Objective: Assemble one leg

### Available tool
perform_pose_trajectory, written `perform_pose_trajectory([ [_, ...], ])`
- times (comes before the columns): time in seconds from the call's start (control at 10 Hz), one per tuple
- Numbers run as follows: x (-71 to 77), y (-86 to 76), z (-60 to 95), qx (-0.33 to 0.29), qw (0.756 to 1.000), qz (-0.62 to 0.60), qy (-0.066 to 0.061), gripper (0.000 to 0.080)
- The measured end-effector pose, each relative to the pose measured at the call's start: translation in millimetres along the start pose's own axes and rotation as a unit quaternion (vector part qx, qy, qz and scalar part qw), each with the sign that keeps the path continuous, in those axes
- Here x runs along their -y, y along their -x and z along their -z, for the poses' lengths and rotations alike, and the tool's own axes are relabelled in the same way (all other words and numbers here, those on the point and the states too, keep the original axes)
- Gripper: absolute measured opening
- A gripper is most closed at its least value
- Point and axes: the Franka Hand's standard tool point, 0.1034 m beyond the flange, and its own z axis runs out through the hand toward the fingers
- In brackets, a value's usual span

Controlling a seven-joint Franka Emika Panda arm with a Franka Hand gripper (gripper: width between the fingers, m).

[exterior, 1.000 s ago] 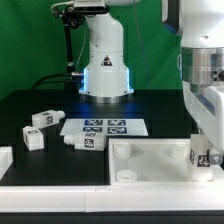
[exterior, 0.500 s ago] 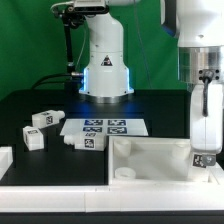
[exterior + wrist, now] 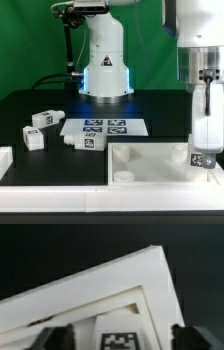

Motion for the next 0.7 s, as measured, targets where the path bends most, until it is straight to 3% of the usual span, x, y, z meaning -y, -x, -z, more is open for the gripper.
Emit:
perform_pose_trajectory([
  [0.1, 0.1, 2.9, 10.2, 0.005, 1.0, 0.014, -0.004, 0.0566],
  [0.2, -3.0, 4.4, 23.8, 0.011, 1.0, 0.02, -0.005, 0.0635],
  [0.3, -5.8, 5.2, 34.5, 0.016, 1.0, 0.019, -0.004, 0.0645],
  [0.7, -6.7, 3.8, 30.4, 0.014, 1.0, 0.019, -0.002, 0.0649],
])
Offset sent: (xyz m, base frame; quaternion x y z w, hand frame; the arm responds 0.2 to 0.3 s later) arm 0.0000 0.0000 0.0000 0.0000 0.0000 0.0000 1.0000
